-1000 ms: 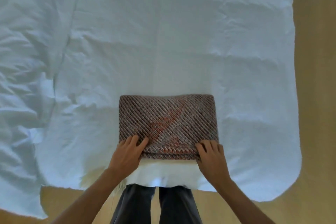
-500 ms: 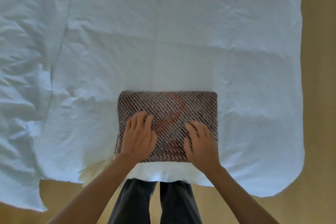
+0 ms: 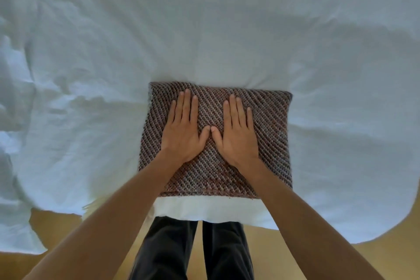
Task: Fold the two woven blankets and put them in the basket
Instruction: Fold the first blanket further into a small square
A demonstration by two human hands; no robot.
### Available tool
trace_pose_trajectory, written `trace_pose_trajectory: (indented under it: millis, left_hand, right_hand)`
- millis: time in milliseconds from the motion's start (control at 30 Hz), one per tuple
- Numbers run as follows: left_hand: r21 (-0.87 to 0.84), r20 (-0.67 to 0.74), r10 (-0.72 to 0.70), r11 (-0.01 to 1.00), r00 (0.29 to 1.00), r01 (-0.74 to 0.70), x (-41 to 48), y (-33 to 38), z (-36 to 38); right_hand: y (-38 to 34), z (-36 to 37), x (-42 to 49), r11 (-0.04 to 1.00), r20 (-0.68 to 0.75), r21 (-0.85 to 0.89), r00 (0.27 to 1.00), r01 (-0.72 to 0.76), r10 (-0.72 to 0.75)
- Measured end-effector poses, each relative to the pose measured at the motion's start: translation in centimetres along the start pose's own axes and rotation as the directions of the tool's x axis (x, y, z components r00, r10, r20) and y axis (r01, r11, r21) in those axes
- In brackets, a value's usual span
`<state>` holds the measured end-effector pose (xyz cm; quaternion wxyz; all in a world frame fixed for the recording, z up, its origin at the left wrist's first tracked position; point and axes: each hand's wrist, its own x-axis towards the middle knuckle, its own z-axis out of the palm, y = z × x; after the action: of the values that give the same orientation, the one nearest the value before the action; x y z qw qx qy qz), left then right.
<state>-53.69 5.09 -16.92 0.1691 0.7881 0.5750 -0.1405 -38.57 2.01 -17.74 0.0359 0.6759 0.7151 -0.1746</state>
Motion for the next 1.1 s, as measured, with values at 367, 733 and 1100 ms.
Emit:
trace_pose_trajectory:
  millis: [367, 733, 1100]
  left_hand:
    - [-0.015, -0.068, -0.049, 0.999, 0.996, 0.048, -0.6, -4.6, 2.2]
    - [-0.128, -0.149, 0.034, 0.990, 0.988, -0.053, -7.6, 1.6, 0.4]
    - [-0.119, -0.113, 0.034, 0.992, 0.993, -0.048, -8.8, 0.6, 1.5]
  right_hand:
    - [6.7, 1.1, -3.2, 0.988, -0.092, 0.052, 0.985, -0.145, 0.149]
    - [-0.1, -0.1, -7.5, 0.991, -0.056, 0.087, 0.994, 0.097, -0.092]
    - [1.5, -0.4, -8.3, 0.996, -0.084, 0.090, 0.996, 0.014, -0.007]
